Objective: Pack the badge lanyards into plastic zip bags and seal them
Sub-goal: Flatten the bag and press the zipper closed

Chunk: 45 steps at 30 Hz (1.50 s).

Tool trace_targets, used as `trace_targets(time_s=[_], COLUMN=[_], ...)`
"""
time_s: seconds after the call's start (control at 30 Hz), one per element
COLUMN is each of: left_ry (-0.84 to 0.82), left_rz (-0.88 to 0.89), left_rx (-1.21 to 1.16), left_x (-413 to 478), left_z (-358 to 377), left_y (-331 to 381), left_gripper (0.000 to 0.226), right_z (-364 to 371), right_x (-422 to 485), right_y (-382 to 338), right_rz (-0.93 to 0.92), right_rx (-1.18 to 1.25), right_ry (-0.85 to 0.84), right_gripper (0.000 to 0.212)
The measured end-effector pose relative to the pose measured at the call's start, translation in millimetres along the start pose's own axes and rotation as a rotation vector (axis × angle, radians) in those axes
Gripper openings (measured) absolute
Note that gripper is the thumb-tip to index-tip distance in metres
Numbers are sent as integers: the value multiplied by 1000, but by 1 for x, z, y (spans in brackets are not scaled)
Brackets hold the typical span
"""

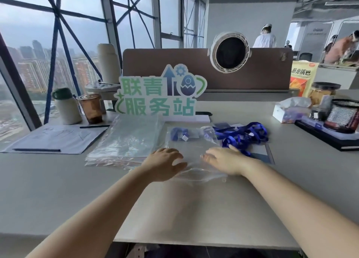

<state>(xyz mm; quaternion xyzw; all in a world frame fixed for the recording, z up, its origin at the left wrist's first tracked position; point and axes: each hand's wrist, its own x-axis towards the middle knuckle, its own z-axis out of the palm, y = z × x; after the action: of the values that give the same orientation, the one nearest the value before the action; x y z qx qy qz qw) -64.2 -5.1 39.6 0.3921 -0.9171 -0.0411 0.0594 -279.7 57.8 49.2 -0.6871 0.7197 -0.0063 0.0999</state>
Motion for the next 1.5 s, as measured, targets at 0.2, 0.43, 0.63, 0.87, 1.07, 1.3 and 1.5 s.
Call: trace_targets(time_s=[0.2,0.43,0.63,0.87,1.07,1.3,1.5], left_ry=[-229,131,-126,-118,-186,-175,-92], left_rz=[-65,-35,-92,-134,-162,-86,-79], left_rx=[85,44,5,52,43,3,-15], left_x=[35,90,117,148,159,163,159], left_z=[18,3,31,23,26,37,27], left_y=[-14,-29,-39,-48,-55,-54,-53], left_gripper=[65,52,59,60,62,54,54], right_z=[12,-16,4,-4,-4,4,-9], right_x=[32,78,110,142,156,162,156], right_y=[5,11,23,31,35,26,26], right_rz=[-5,-56,-7,-22,7,-44,-67], right_rx=[-131,-48,-76,-104,-113,-15,55], right_ry=[-160,281,-71,-13,-66,-75,4], right_gripper=[76,53,72,68,70,59,57])
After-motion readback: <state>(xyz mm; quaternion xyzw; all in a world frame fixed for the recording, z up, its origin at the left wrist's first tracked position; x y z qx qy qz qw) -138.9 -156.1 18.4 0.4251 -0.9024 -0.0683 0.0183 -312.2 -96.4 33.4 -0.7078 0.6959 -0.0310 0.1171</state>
